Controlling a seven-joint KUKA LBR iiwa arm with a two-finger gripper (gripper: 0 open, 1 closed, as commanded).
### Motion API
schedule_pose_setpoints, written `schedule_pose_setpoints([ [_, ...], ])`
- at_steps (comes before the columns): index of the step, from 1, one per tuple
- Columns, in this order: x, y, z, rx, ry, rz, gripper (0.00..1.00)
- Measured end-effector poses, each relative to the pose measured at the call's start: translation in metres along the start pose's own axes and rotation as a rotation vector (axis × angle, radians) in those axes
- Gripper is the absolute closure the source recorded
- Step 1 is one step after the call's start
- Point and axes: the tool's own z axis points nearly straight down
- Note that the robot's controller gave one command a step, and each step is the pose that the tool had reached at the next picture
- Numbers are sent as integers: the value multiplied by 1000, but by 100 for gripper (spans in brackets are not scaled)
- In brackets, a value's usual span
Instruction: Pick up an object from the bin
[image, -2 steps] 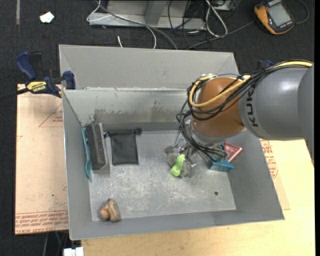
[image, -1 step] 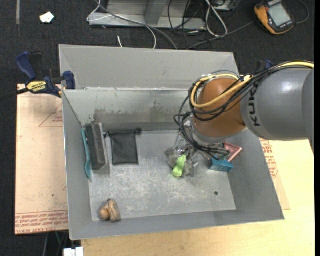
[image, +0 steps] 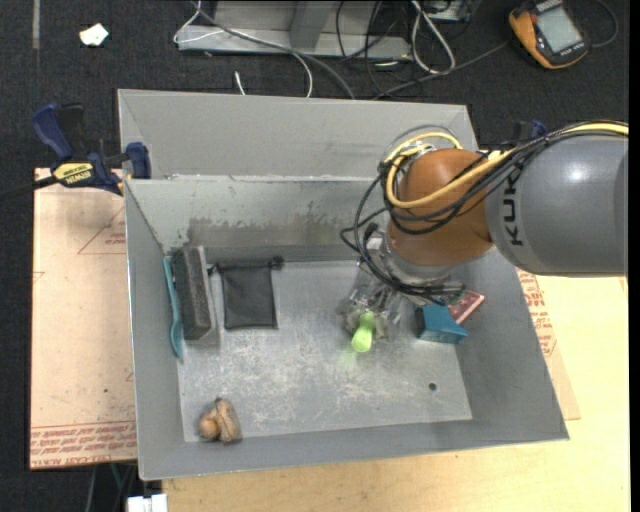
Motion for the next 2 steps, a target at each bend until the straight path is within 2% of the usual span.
schedule_pose_setpoints([
  [1,-1,2,-68,-3,1,133,100],
  [2,0,-4,-73,5,-6,71,100],
])
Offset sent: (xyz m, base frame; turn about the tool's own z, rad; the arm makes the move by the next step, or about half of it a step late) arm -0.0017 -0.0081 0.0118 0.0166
